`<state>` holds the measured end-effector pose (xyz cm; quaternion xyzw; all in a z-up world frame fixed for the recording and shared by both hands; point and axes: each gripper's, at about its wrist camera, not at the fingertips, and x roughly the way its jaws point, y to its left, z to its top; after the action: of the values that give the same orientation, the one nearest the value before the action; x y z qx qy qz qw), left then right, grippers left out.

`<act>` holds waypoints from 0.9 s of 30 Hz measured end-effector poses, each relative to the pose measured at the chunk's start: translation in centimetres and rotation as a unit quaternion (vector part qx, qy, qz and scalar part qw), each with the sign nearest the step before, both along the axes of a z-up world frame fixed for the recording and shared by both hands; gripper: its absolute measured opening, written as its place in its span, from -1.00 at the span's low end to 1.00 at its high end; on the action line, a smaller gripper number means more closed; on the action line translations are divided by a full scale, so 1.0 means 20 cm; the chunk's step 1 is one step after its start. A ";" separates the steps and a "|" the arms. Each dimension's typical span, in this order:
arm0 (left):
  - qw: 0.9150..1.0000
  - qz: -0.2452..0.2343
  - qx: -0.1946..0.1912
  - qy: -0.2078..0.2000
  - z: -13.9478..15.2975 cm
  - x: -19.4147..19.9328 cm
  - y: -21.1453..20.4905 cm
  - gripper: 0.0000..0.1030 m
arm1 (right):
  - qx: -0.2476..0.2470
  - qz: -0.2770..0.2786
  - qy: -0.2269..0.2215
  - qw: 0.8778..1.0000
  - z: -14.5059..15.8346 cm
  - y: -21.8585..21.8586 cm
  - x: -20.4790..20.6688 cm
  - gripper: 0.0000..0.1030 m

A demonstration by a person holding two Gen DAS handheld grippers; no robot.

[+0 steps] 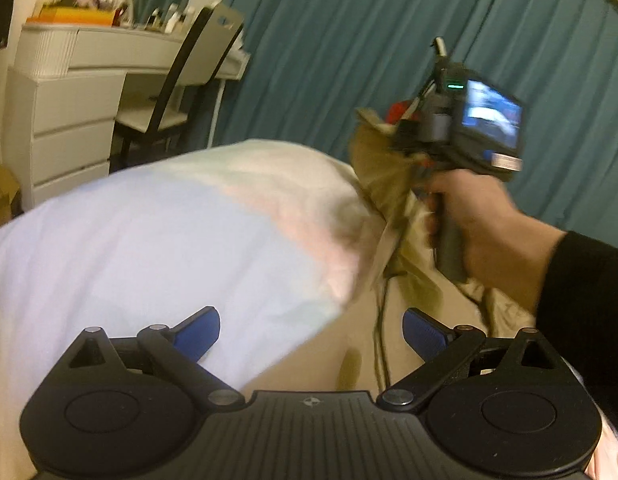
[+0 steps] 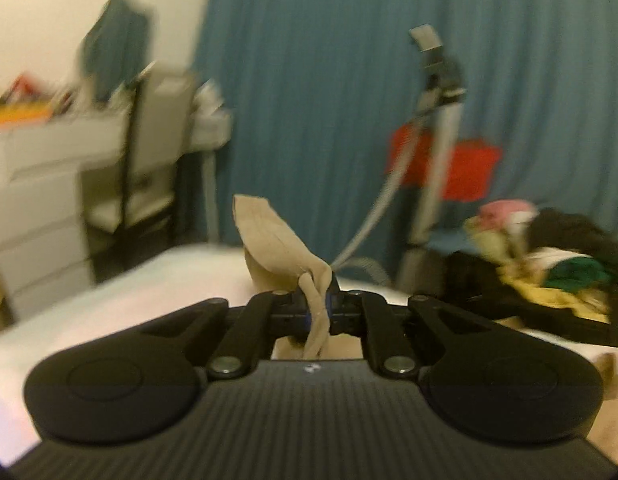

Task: Fold clothes

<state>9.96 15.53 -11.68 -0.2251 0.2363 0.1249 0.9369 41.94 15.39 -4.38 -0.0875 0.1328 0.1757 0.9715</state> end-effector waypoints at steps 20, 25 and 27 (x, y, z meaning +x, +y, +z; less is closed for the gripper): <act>0.993 -0.075 0.084 0.030 -0.12 0.12 -0.38 0.93 | 0.143 -0.201 0.135 0.960 -0.32 -1.21 0.11 0.86; 0.989 -0.088 0.119 0.017 -0.09 0.11 -0.44 0.93 | 0.150 -0.171 0.116 0.967 -0.19 -1.19 -0.15 0.86; 0.987 -0.096 0.125 0.011 -0.07 0.10 -0.46 0.93 | 0.154 -0.160 0.109 0.969 -0.12 -1.20 -0.31 0.86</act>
<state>12.02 6.35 -13.14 -0.0813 0.2496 0.0655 0.9627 35.84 -8.58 -6.85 0.1051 0.2212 0.0443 0.9685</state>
